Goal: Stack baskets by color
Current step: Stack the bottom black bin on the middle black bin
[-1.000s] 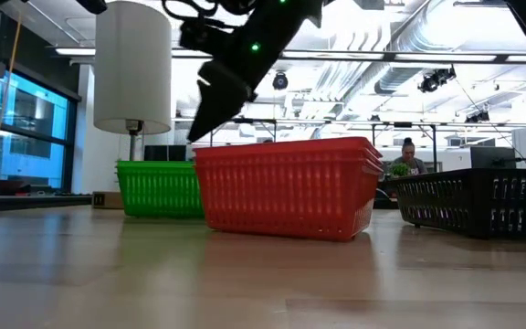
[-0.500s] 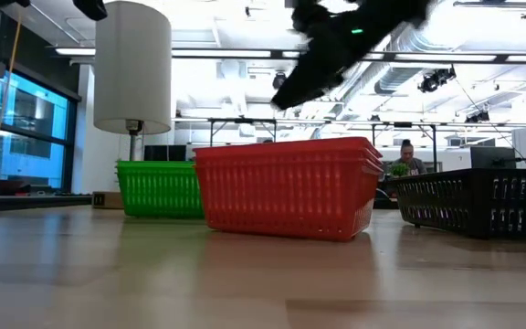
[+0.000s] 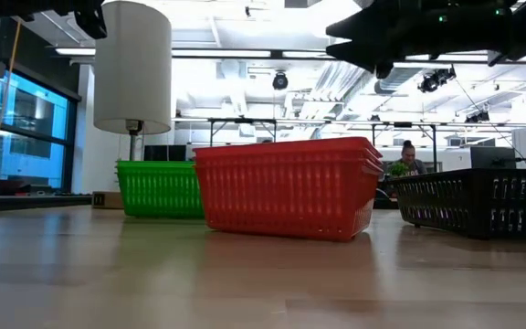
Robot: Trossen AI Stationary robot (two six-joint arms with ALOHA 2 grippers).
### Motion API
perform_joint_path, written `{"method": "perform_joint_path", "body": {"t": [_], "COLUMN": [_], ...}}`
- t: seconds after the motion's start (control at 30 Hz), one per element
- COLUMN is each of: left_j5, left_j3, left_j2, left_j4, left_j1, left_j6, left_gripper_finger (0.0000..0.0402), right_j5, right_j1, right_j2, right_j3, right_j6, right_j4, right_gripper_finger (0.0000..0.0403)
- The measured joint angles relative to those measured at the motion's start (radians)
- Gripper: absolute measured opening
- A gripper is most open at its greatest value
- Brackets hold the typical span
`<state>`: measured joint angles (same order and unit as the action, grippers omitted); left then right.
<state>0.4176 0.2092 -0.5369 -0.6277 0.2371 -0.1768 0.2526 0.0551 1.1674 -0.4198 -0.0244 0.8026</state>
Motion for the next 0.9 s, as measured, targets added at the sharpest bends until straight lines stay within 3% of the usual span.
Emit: {"method": "perform_joint_path", "body": {"t": [0.9], "left_j5": [0.002], "left_j3": [0.0], "left_j2": [-0.069], "left_j4": [-0.002], "left_j1": [0.0], "left_j6": [0.07], "left_gripper_finger": [0.0], "right_j5": [-0.025], "right_j1": [0.0], "right_j2": [0.001], "right_j3": [0.001], "right_j6": [0.017], "right_j4": [-0.105], "right_gripper_finger": [0.0259]}}
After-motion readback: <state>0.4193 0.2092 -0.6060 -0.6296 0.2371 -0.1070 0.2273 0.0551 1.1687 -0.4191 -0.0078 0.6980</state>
